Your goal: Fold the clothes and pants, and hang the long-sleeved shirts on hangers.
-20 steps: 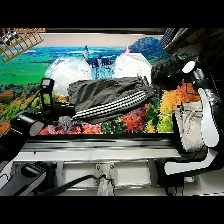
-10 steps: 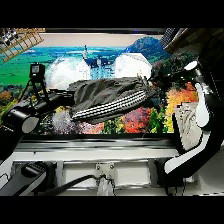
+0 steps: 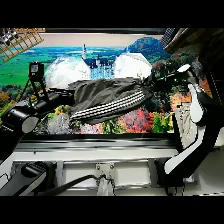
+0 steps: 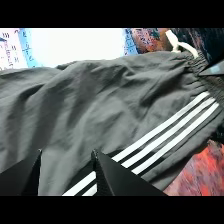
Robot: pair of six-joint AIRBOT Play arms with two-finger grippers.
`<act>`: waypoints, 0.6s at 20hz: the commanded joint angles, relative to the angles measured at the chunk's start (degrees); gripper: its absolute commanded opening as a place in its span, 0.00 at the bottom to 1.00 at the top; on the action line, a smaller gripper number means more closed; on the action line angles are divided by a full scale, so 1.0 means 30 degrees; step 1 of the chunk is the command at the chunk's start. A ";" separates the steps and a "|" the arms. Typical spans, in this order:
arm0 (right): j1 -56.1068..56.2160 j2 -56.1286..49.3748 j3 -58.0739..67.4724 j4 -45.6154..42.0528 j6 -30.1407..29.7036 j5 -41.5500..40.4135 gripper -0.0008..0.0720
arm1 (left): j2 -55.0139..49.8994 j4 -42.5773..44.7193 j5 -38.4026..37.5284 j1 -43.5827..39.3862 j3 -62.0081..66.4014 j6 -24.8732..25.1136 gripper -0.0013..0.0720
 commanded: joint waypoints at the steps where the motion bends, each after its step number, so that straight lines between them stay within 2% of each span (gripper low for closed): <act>1: 0.0954 -0.0255 0.0015 -0.0153 0.0539 0.0255 0.90 | 0.0000 -0.0015 0.0007 -0.0007 0.0022 0.0000 0.48; 2: 0.1253 -0.0255 0.0015 -0.0335 0.0954 0.0175 0.81 | 0.0000 -0.0015 0.0007 -0.0007 0.0022 0.0000 0.48; 3: 0.1479 -0.0248 0.0022 -0.0321 0.1202 0.0197 0.63 | 0.0007 -0.0015 0.0007 -0.0007 0.0022 0.0000 0.48; 5: 0.1909 -0.0022 0.0015 -0.0342 0.1406 0.0277 0.13 | 0.0015 -0.0015 0.0000 -0.0007 0.0022 0.0000 0.48; 6: 0.2127 0.0204 0.0015 -0.0393 0.1406 0.0255 0.05 | 0.0015 -0.0015 0.0007 -0.0007 0.0022 0.0000 0.48; 9: 0.2674 0.1231 -0.0532 -0.1071 0.2069 0.0219 0.05 | 0.0015 -0.0015 0.0007 -0.0007 0.0022 0.0000 0.48; 12: 0.3220 0.3162 -0.3293 -0.2317 0.3177 -0.0066 0.05 | 0.0015 -0.0015 0.0007 -0.0007 0.0022 0.0000 0.48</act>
